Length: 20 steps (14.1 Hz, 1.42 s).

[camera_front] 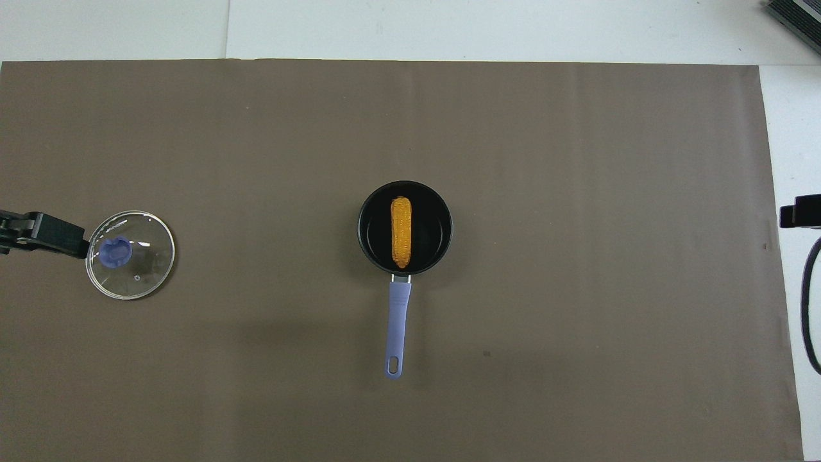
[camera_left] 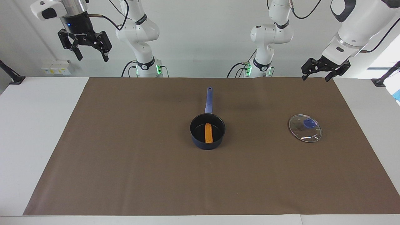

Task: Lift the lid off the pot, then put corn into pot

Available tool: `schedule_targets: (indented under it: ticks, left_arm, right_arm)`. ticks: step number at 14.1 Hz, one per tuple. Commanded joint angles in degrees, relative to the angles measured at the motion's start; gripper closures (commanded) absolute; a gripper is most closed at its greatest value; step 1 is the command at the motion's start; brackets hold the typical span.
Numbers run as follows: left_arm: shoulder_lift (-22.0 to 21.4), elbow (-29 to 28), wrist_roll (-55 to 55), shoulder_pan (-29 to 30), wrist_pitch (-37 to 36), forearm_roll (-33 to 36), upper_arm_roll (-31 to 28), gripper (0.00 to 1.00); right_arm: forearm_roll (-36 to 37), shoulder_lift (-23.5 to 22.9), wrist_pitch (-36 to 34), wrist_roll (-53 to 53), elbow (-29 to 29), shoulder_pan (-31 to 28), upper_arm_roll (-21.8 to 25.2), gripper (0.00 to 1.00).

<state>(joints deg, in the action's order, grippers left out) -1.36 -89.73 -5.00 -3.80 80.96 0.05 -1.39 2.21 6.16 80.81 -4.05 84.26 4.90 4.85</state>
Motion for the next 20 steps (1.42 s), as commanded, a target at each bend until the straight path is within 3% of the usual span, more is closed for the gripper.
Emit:
schedule_targets:
  ticks: [1, 7, 20]
  left_arm:
    - [-0.6, 0.1, -0.9, 0.3, -0.7, 0.0, 0.2, 0.0]
    - [-0.3, 3.2, -1.2, 0.5, -3.3, -0.1, 0.2, 0.0]
    - [-1.3, 1.2, -1.4, 0.5, -1.3, -0.8, 0.2, 0.0]
  right_arm:
    - [-1.3, 1.8, -0.9, 1.5, 2.0, -0.6, 0.1, 0.0]
    - [-3.0, 1.7, -0.2, 1.8, 3.1, -0.4, 0.0, 0.0]
    - [-3.0, 1.7, -0.7, 4.7, 2.9, -0.2, 0.0, 0.0]
